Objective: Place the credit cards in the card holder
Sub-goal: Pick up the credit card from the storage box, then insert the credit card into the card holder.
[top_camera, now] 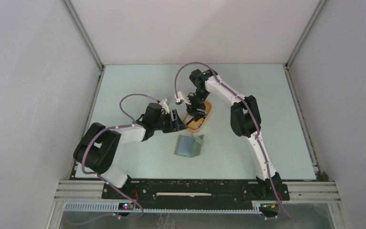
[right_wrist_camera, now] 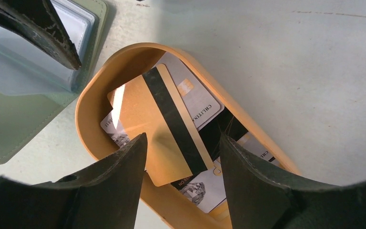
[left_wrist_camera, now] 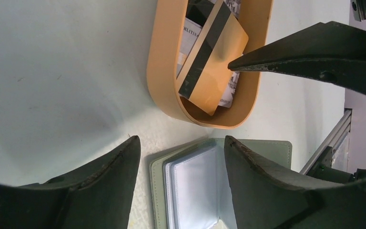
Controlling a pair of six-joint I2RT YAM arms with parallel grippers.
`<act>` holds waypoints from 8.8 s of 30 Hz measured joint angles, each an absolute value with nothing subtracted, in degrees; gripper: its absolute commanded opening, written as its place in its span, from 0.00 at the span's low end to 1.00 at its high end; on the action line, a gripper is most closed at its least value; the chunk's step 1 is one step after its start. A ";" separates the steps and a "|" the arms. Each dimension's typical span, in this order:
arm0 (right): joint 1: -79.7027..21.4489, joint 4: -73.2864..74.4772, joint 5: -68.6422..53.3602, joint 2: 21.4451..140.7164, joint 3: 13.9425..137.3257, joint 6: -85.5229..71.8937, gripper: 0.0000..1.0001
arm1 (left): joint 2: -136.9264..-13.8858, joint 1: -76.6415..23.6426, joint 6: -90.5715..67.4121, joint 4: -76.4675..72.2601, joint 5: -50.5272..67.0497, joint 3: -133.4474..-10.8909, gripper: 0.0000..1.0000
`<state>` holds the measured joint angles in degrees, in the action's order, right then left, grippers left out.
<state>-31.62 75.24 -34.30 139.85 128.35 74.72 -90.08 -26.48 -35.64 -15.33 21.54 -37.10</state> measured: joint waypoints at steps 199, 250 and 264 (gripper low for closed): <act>-30.00 43.51 -68.05 91.92 75.53 17.93 0.00 | -47.62 -26.87 -39.81 -14.20 32.16 -24.27 0.43; -16.91 11.92 -47.00 81.43 55.09 -23.57 0.00 | -85.54 -46.41 -41.10 -11.94 24.47 -36.16 0.23; -23.86 14.59 -33.98 85.27 55.00 -19.38 0.00 | -85.76 -46.76 -41.10 -11.88 24.62 -36.45 0.32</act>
<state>-23.86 14.59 -33.98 85.27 55.00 -19.38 -85.76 -46.76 -41.10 -11.88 24.62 -36.45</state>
